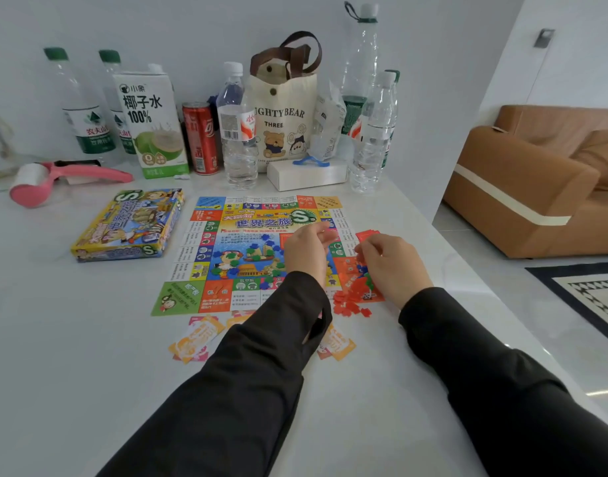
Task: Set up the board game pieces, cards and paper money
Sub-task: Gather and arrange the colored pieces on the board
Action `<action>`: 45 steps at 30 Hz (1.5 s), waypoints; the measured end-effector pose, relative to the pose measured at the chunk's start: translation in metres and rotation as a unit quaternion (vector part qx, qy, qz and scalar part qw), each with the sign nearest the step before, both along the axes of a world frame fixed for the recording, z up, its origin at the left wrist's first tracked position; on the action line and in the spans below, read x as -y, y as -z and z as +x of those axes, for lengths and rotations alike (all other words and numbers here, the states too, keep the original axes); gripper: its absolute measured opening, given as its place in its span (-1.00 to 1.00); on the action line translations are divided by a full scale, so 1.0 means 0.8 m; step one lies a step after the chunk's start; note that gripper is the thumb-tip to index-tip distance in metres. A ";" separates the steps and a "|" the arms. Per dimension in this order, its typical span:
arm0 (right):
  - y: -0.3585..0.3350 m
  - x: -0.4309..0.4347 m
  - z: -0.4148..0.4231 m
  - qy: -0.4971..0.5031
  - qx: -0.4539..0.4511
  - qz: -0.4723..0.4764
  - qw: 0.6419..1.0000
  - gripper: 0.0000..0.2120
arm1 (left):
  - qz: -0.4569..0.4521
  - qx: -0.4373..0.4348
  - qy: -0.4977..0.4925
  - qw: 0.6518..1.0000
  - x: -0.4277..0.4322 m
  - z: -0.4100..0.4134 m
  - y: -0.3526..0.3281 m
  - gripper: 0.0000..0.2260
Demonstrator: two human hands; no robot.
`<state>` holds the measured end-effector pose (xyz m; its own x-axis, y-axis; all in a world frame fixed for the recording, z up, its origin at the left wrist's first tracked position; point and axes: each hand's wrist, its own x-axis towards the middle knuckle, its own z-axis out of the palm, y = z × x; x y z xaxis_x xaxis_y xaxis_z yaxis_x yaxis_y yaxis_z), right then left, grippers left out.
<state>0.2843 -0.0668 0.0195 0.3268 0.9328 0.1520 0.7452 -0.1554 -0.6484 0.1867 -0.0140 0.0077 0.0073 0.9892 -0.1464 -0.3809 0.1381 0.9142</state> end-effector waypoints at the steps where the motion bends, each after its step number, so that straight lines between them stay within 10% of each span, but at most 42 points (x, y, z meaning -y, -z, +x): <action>1: 0.000 0.000 0.000 0.000 -0.005 0.003 1.000 -0.69 | -0.003 -0.001 0.001 1.000 0.001 0.000 0.000 -0.79; 30: -0.002 -0.002 -0.003 -0.017 0.005 0.008 1.000 -0.70 | -0.012 0.107 0.039 0.993 0.005 -0.018 -0.032 -0.75; 38: -0.026 0.003 -0.023 -0.256 0.205 -0.014 0.944 -0.51 | -0.086 0.055 0.036 0.994 -0.007 -0.066 -0.046 -0.76; 45: -0.032 0.005 -0.032 -0.254 0.359 -0.087 0.894 -0.60 | -0.064 0.046 0.026 0.997 -0.006 -0.116 -0.061 -0.79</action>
